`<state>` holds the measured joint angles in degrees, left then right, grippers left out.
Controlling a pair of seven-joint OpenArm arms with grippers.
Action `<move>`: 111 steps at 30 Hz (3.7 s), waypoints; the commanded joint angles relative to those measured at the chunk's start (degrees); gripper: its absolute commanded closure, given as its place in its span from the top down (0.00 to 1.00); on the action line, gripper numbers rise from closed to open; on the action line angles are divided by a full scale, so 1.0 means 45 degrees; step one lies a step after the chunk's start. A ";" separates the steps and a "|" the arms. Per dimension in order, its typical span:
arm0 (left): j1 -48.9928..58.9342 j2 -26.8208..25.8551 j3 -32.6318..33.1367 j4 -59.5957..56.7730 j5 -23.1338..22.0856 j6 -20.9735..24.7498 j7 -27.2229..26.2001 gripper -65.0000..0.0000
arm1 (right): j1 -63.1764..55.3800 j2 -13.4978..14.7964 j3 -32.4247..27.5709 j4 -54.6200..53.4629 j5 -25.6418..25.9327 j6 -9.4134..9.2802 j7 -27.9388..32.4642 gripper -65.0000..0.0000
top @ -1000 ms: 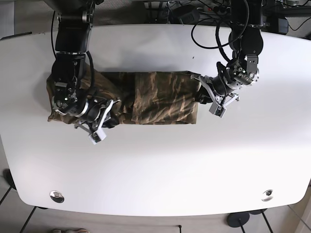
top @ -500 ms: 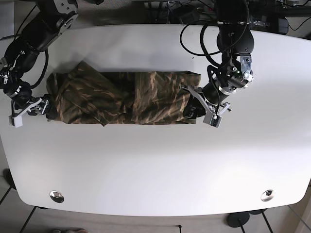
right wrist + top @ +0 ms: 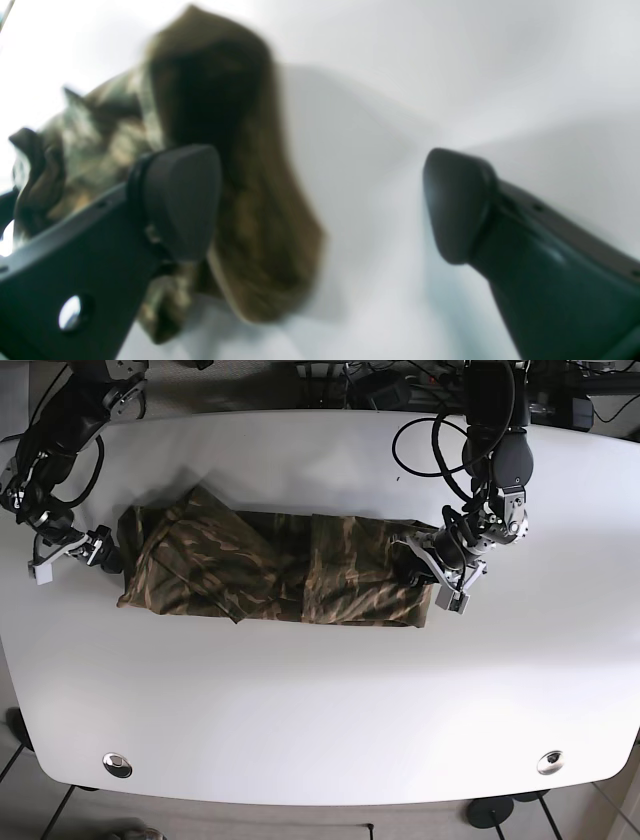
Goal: Fold the T-shirt properly
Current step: 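Release the folded bundle and lift both grippers away, then grasp the camouflage bundle with both grippers and press it together, then hold the bundle with the right gripper and lift the left gripper away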
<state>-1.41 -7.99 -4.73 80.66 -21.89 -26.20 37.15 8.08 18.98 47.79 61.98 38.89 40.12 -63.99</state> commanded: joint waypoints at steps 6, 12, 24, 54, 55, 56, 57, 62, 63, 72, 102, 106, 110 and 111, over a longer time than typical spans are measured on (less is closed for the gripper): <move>-0.0087 -0.0051 -0.0013 0.0605 -0.0068 -0.0010 -0.0176 0.10 | -0.0691 -0.1708 -0.1604 0.2648 -0.0292 -0.0026 -0.0345 0.96; 0.0050 -0.0032 0.0026 0.0624 -0.0068 -0.0010 -0.0176 0.10 | -0.0476 -0.1747 -0.2249 0.2570 -0.0389 -0.0026 0.0651 0.95; 0.0050 -0.0032 -0.0013 0.0566 -0.0068 -0.0010 -0.0176 0.10 | -0.0339 -0.1669 -0.4398 0.2609 -0.0389 -0.0026 0.2253 0.01; -0.0322 0.3465 0.0065 -0.1427 -0.0029 0.0087 -0.0157 0.10 | 0.0364 -0.4638 -0.9594 1.0384 -0.2831 -0.0026 -0.0658 0.03; -0.0322 0.3465 0.0065 -0.1427 -0.0029 0.0087 -0.0157 0.10 | 0.0423 -0.4658 -0.9946 1.0189 -0.3241 -0.0026 -0.0228 0.03; -0.0322 0.3465 0.0065 -0.1427 -0.0029 0.0087 -0.0157 0.10 | 0.0403 -0.4580 -1.0513 0.9857 -0.3730 -0.0026 0.0534 0.03; -0.0322 0.3465 0.0065 -0.1427 -0.0029 0.0087 -0.0157 0.10 | 0.0403 -0.4580 -1.0806 0.9524 -0.4042 -0.0026 0.0944 0.03; -0.0322 0.3446 0.0045 -0.1407 -0.0049 0.0087 -0.0157 0.10 | 0.0423 -0.4580 -1.1880 0.7805 -0.5683 -0.0026 0.2527 0.03; -0.0341 0.3446 0.0045 -0.1407 -0.0049 0.0087 -0.0157 0.10 | 0.0423 -0.4580 -1.2095 0.7571 -0.5996 -0.0026 0.2781 0.03; -0.0263 0.3387 -0.0033 0.0273 -0.0068 0.0087 -0.0176 0.10 | 0.0423 -0.4677 -1.2290 0.6750 -0.6680 -0.0026 0.3855 0.78; 0.1241 0.0203 -0.4682 0.3125 -0.0029 0.0009 -0.0157 0.10 | -0.1668 -0.5459 -1.4068 0.7004 -0.6660 -0.0026 0.3875 0.58; 0.1202 0.0222 -0.4663 0.3164 -0.0029 0.0009 -0.0157 0.10 | -0.1844 -0.5498 -1.5182 0.7883 -0.6660 -0.0026 0.3855 0.57; 0.1241 0.0183 -0.3862 0.3203 -0.0029 0.0009 -0.0157 0.10 | -0.2117 -0.5478 -1.5143 0.9642 -0.6660 -0.0026 0.3836 0.57; 0.1261 0.0183 -0.3725 0.3223 -0.0029 0.0009 -0.0157 0.10 | -0.2117 -0.5478 -1.5123 0.9974 -0.6660 -0.0026 0.3836 0.57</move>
<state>4.82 -6.55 -21.10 93.82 -21.23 -25.85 37.76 -2.07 -5.08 -20.29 105.67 7.75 39.68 -48.18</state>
